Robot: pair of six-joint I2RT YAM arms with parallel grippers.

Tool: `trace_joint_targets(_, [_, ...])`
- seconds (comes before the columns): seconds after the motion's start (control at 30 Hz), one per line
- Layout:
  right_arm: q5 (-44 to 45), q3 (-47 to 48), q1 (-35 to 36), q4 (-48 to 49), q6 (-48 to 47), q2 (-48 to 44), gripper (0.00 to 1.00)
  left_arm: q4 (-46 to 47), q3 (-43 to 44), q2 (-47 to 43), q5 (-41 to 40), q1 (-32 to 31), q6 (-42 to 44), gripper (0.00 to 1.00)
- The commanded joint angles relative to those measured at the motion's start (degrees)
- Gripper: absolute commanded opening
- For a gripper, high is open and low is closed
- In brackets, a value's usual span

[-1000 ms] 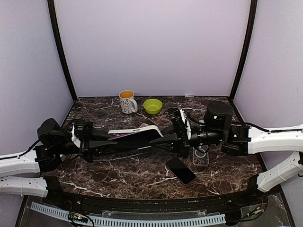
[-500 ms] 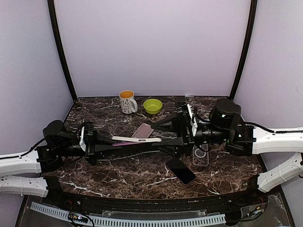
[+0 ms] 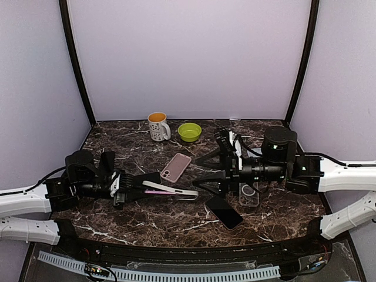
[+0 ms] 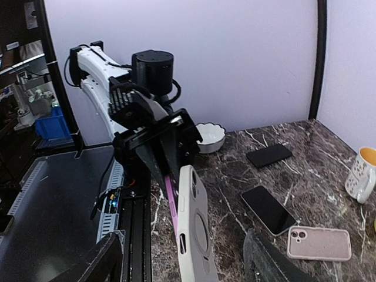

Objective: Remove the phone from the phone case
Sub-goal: Remove the phone case from the phone.

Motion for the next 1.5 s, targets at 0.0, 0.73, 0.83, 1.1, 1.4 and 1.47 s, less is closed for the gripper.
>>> trace_joint_targets(0.0, [7.90, 3.56, 0.55, -7.86, 4.04, 0.99, 0.71, -4.41, 3.58, 0.37, -1.65, -0.38, 11.38, 0.00])
trace_joint_targets(0.73, [23.51, 24.57, 10.72, -20.24, -1.76, 23.07, 0.66, -3.20, 2.27, 7.37, -2.24, -0.48, 29.67, 0.00])
trace_joint_targets(0.83, [23.16, 27.25, 10.90, -21.14, -2.33, 26.11, 0.63, -3.31, 1.96, 7.29, -2.21, -0.55, 29.62, 0.00])
trace_joint_targets(1.1, [22.74, 29.88, 11.10, -22.97, -2.70, 30.00, 0.50, -3.51, 1.77, 6.74, -2.23, -0.66, 29.62, 0.00])
trace_joint_targets(1.4, [22.01, 29.88, 11.12, -23.27, -2.10, 32.03, 0.45, -3.45, 1.60, 6.42, -1.91, -0.58, 29.46, 0.00])
trace_joint_targets(1.47, [21.96, 29.88, 11.17, -23.36, -2.00, 32.38, 0.45, -3.43, 1.61, 6.42, -1.82, -0.61, 29.35, 0.00])
